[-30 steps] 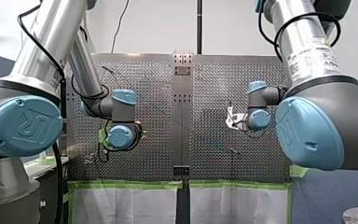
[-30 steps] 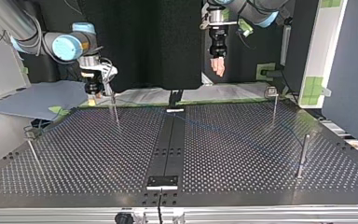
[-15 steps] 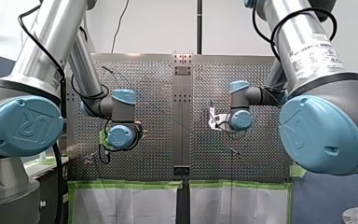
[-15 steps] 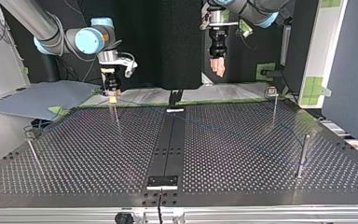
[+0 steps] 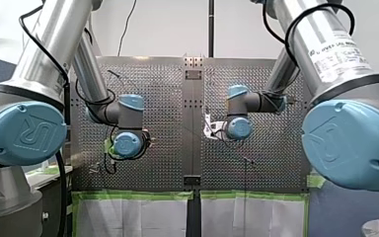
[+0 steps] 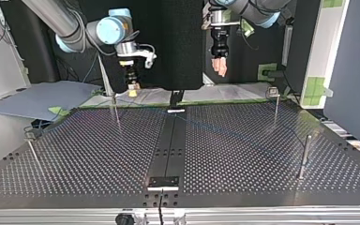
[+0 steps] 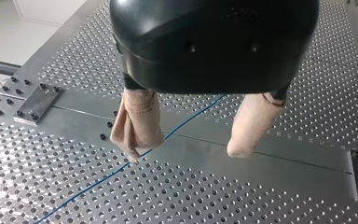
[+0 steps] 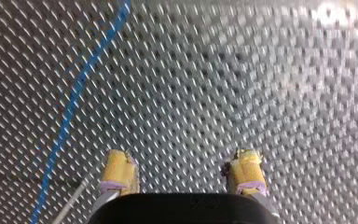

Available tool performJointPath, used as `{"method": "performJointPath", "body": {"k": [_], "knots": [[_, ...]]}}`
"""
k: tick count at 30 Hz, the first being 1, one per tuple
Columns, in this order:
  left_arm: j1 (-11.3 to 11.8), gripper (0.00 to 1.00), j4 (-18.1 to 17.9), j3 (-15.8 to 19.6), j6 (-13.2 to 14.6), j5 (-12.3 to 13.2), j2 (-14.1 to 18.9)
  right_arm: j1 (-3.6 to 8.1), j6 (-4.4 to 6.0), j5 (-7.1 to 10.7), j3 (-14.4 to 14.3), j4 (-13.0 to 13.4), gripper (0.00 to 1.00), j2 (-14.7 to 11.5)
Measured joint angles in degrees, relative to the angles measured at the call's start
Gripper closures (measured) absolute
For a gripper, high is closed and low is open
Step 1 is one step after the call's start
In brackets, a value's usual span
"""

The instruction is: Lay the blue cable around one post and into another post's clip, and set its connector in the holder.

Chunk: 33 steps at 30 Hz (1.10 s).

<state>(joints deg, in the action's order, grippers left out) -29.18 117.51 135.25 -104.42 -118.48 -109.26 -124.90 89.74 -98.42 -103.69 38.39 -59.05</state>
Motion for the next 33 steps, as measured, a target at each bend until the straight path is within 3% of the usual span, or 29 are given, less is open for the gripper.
{"method": "performJointPath", "body": {"k": [8,11,14,21,26,33], "knots": [[0.0,0.00,1.3,0.0,0.0,-0.9,0.0,-4.96,0.28,-1.18,-0.5,-1.5,0.01,2.2],[0.0,0.00,1.8,0.0,0.3,-1.1,0.1,-5.81,0.71,-1.73,-0.9,-1.1,0.01,2.6],[0.1,0.00,1.9,0.0,0.7,-1.2,0.1,-5.72,0.55,-1.81,-1.0,-0.1,0.01,2.9],[0.1,0.00,1.5,0.0,1.5,-1.2,0.1,-4.93,-0.92,-1.25,-1.7,3.4,0.01,4.9],[0.2,0.00,1.5,0.0,2.4,-1.2,0.1,-4.73,-1.78,0.03,-1.7,6.3,0.01,5.8],[0.2,0.00,1.6,0.0,3.2,-1.2,0.0,-5.01,-2.37,2.07,-1.7,7.9,0.01,6.0]]}}
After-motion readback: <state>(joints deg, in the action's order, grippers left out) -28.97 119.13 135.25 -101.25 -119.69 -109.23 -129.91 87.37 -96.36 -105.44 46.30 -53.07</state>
